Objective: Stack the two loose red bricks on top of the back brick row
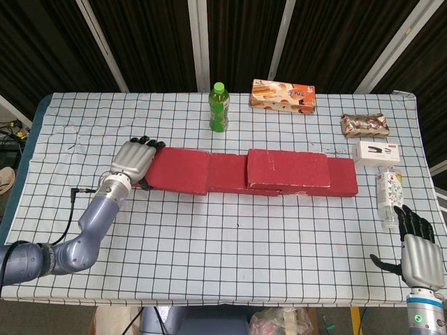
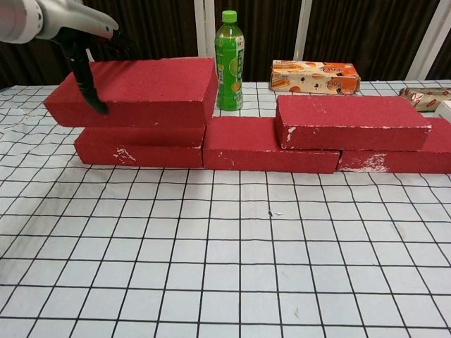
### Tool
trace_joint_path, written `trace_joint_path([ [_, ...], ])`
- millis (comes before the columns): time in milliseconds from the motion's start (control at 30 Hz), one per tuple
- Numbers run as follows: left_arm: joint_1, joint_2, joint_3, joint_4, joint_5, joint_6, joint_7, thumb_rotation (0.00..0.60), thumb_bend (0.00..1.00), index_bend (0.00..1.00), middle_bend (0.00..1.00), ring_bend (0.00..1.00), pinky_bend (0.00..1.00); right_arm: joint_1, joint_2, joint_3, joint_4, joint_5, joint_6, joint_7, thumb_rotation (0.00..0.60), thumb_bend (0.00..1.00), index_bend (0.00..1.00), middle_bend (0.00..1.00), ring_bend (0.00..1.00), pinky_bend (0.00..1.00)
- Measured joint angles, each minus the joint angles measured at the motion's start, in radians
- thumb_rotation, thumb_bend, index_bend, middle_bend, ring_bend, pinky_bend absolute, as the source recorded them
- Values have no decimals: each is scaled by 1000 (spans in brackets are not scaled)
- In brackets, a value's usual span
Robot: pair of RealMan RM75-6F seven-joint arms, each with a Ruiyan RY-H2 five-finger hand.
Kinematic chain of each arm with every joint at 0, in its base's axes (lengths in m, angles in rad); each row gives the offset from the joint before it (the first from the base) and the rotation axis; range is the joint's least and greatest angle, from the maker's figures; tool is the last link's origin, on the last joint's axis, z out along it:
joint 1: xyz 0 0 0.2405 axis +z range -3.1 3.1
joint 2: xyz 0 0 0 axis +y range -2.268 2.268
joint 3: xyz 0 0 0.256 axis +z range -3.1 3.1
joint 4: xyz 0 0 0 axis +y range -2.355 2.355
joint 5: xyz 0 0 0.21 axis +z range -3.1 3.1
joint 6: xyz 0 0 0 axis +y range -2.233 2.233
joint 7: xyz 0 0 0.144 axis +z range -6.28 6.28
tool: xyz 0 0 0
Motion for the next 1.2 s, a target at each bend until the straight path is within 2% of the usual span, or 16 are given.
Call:
trace_joint_path([
  [133,-52,-80,-1,124,-55,-30,4,600,6,206,158,100,158,-1,-1,2,7,-4,8,-1,600,154,1,0,0,0],
  [333,-115,-164,10,234,-134,-64,21,600,6,206,158,100,157,-10,-2,5,17,-35,41,7,600,154,1,0,0,0],
  [633,-166,-236,31,320,-203,-74,54,600,6,193,152,99,157,-31,-10,4,52,-120,95,57,600,154,1,0,0,0],
  [1200,-243,-342,8,458,-303,-92,101,600,6,191,153,99,157,-32,-15,22,61,-82,89,43,600,153,1,0,0,0],
])
